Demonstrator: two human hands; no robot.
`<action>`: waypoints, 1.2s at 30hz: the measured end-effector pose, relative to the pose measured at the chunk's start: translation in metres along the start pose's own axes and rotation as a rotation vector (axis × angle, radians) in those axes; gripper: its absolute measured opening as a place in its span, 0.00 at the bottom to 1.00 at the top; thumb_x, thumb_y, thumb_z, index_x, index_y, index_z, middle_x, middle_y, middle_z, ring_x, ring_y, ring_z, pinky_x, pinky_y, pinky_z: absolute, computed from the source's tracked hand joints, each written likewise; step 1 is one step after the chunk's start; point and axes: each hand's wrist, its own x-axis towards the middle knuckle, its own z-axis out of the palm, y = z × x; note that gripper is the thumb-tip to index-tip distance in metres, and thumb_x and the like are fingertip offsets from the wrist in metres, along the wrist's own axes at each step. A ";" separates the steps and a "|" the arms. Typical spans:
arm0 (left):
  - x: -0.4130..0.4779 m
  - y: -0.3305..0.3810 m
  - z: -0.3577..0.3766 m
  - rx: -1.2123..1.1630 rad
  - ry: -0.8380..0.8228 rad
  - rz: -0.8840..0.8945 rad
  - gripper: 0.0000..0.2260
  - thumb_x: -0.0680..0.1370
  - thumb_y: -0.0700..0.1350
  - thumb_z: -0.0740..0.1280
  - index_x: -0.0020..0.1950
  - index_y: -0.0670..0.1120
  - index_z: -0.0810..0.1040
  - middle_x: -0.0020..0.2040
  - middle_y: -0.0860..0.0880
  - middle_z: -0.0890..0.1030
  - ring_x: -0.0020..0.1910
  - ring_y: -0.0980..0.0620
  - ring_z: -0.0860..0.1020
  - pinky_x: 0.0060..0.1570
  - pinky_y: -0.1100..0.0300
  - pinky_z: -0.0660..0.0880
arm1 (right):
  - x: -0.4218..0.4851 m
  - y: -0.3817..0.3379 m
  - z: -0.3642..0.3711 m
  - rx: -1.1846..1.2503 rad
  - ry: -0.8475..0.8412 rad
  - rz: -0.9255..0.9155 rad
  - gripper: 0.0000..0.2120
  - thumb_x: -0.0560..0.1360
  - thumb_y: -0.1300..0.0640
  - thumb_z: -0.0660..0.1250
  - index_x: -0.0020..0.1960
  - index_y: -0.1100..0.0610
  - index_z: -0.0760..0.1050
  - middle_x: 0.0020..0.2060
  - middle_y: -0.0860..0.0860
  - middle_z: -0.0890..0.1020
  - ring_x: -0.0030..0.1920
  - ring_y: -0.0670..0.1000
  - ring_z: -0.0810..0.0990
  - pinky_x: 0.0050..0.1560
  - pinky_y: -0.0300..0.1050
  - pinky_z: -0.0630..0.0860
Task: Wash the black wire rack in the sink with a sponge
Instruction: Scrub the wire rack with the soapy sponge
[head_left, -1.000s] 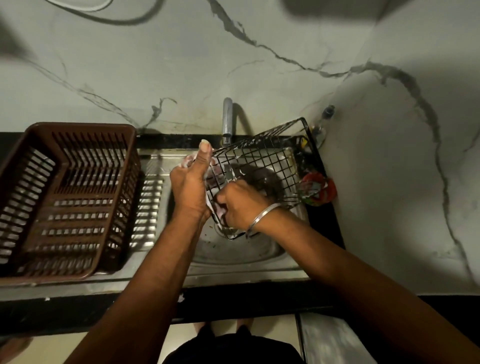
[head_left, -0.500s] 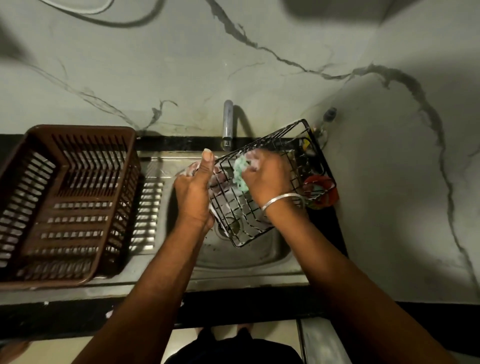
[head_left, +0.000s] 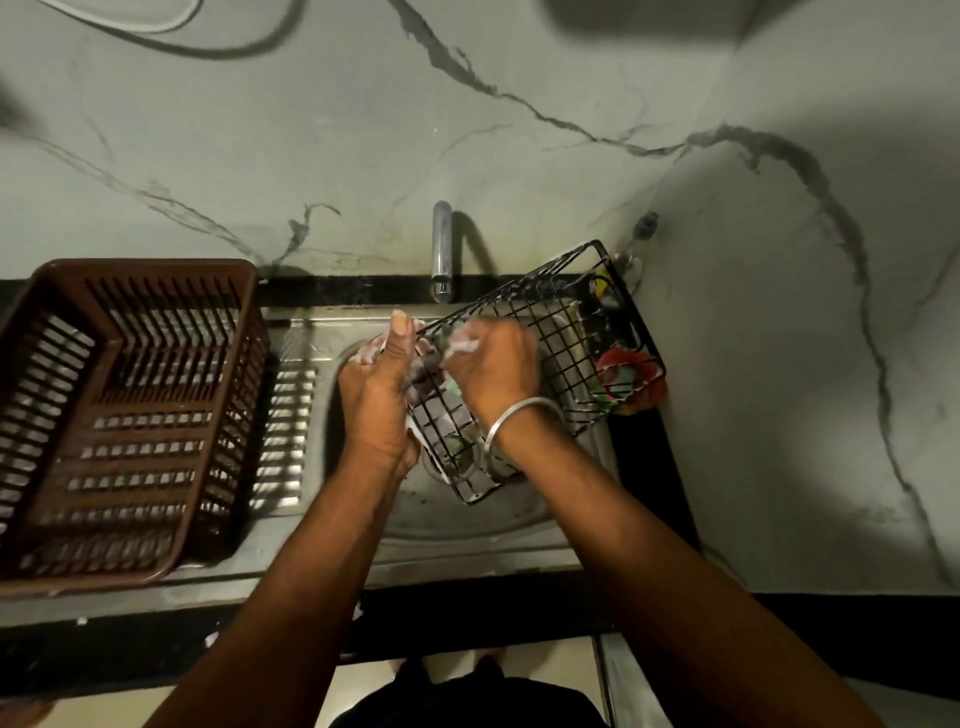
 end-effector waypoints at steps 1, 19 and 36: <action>-0.001 -0.002 0.001 -0.025 -0.008 -0.006 0.14 0.83 0.56 0.69 0.45 0.48 0.86 0.47 0.43 0.88 0.47 0.45 0.87 0.47 0.52 0.84 | 0.002 0.000 -0.002 0.036 0.064 0.033 0.05 0.76 0.60 0.76 0.52 0.55 0.84 0.43 0.44 0.81 0.44 0.45 0.82 0.35 0.30 0.74; -0.011 -0.001 -0.002 -0.039 -0.013 -0.031 0.17 0.80 0.60 0.70 0.46 0.47 0.85 0.50 0.42 0.89 0.52 0.42 0.88 0.57 0.44 0.84 | -0.001 0.004 -0.007 -0.017 0.197 -0.055 0.12 0.76 0.60 0.76 0.59 0.57 0.83 0.52 0.50 0.84 0.48 0.47 0.83 0.39 0.34 0.81; -0.016 -0.001 -0.005 -0.015 -0.003 -0.067 0.20 0.75 0.66 0.74 0.51 0.49 0.86 0.55 0.43 0.88 0.58 0.42 0.87 0.62 0.39 0.81 | 0.000 0.011 -0.012 -0.081 0.188 -0.049 0.11 0.75 0.61 0.76 0.57 0.58 0.83 0.50 0.52 0.85 0.47 0.49 0.82 0.38 0.35 0.79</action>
